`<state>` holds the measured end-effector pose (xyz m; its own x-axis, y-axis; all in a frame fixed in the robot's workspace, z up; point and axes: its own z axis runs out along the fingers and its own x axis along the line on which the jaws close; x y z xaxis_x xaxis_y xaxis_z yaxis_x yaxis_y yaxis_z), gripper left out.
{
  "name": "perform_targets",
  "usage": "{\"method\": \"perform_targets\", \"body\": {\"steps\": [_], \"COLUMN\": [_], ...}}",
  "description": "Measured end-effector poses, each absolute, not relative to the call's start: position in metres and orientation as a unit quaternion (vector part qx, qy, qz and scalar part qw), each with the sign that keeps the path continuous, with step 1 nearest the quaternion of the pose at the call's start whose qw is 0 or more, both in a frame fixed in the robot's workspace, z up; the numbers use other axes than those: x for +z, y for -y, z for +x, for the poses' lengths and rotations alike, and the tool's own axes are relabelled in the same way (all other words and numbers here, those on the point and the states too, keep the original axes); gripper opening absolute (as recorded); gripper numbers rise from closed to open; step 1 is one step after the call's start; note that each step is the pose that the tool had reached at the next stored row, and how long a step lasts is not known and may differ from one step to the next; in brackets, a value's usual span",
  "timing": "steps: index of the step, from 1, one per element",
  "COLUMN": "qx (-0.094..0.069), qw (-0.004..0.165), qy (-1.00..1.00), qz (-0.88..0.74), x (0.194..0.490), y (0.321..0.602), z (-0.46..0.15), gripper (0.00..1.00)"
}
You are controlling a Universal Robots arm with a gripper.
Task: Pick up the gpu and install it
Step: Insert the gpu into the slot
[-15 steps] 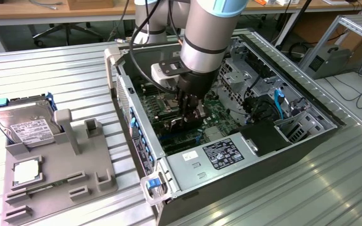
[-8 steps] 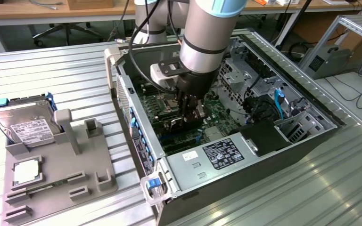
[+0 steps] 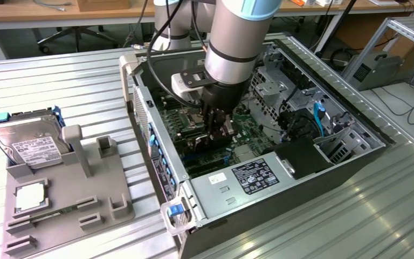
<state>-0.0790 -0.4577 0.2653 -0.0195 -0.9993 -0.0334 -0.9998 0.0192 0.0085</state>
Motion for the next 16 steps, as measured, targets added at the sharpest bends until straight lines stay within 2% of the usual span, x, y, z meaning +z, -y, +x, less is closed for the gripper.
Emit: {"method": "perform_targets", "body": {"steps": [16], "qx": [0.015], "qw": [0.009], "qy": [-0.714], "qz": [-0.700], "x": [0.2641], "y": [0.4577], "z": [-0.0800], "gripper": [0.26]}}
